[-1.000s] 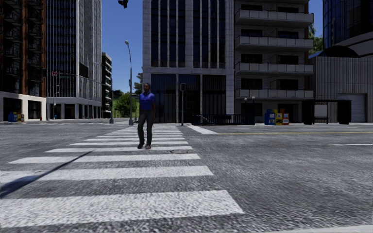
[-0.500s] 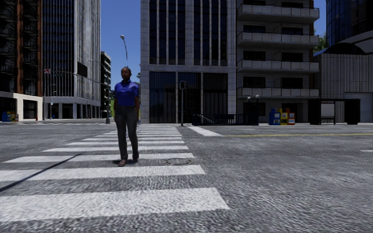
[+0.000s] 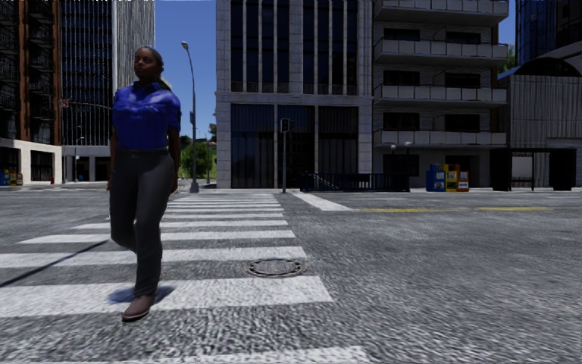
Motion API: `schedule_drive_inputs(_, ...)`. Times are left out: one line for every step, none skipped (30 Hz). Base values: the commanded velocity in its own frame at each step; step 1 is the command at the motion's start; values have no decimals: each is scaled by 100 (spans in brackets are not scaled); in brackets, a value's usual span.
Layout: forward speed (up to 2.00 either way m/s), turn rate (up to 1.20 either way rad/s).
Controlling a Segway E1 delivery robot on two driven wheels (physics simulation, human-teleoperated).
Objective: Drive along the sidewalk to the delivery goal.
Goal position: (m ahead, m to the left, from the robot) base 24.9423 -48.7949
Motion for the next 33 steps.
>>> schedule_drive_inputs(142, 0)
schedule_drive_inputs(142, 0)
schedule_drive_inputs(142, 0)
schedule_drive_inputs(142, 0)
schedule_drive_inputs(142, 7)
schedule_drive_inputs(142, 10)
schedule_drive_inputs(142, 12)
schedule_drive_inputs(142, 16)
schedule_drive_inputs(142, 17)
schedule_drive_inputs(142, 19)
schedule_drive_inputs(142, 21)
schedule_drive_inputs(142, 21)
schedule_drive_inputs(142, 22)
schedule_drive_inputs(142, 24)
schedule_drive_inputs(142, 26)
schedule_drive_inputs(142, 26)
schedule_drive_inputs(142, 26)
schedule_drive_inputs(142, 26)
schedule_drive_inputs(142, 26)
schedule_drive_inputs(142, 26)
schedule_drive_inputs(142, 26)
schedule_drive_inputs(142, 27)
schedule_drive_inputs(142, 28)
schedule_drive_inputs(142, 28)
schedule_drive_inputs(142, 28)
schedule_drive_inputs(142, 28)
schedule_drive_inputs(142, 28)
schedule_drive_inputs(142, 28)
schedule_drive_inputs(142, 28)
schedule_drive_inputs(142, 28)
schedule_drive_inputs(142, 29)
schedule_drive_inputs(142, 29)
schedule_drive_inputs(143, 30)
